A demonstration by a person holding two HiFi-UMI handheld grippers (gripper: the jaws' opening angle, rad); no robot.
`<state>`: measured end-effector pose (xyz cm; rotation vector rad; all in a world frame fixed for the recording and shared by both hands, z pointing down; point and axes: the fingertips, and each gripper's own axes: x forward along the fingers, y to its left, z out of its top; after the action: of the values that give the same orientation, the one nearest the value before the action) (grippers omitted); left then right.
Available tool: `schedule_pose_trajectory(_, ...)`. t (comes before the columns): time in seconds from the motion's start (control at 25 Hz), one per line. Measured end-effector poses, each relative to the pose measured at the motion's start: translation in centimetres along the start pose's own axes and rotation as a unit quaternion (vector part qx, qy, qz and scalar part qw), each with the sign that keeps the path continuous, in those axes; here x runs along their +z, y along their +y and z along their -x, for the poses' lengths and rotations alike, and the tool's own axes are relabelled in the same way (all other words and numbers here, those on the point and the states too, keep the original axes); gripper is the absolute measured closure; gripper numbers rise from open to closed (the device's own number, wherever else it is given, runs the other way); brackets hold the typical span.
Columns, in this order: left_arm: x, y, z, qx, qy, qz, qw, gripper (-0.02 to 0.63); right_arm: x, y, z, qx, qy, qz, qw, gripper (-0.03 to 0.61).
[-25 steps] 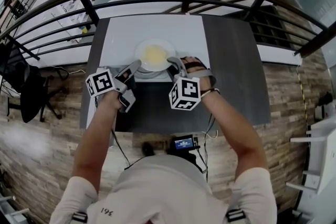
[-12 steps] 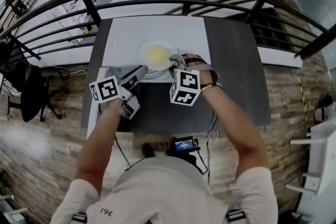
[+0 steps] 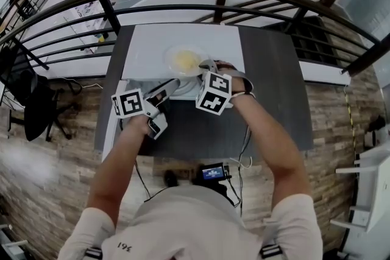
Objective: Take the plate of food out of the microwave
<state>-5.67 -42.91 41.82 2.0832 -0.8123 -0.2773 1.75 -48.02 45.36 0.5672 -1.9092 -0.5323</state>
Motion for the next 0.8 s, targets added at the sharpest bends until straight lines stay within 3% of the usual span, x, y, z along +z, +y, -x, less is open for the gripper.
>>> schedule_pose_trajectory(0.44, 1.0, -0.6, -3.4, -0.020, 0.010, -0.003, 0.9997, 0.497, -0.3, -2.7, -2.3, -0.002, 0.026, -0.012, 1.000, 0.492)
schedule_pose_trajectory(0.6, 1.3, -1.4, -5.1, -0.044, 0.011, 0.015, 0.9989, 0.497, -0.4, -2.9, -2.3, 0.003, 0.025, -0.013, 1.000, 0.486)
schedule_pose_trajectory(0.8, 1.9, -0.8, -5.9, -0.038, 0.015, 0.008, 0.9991, 0.497, -0.1, -2.8, -2.3, 0.005, 0.019, -0.021, 1.000, 0.472)
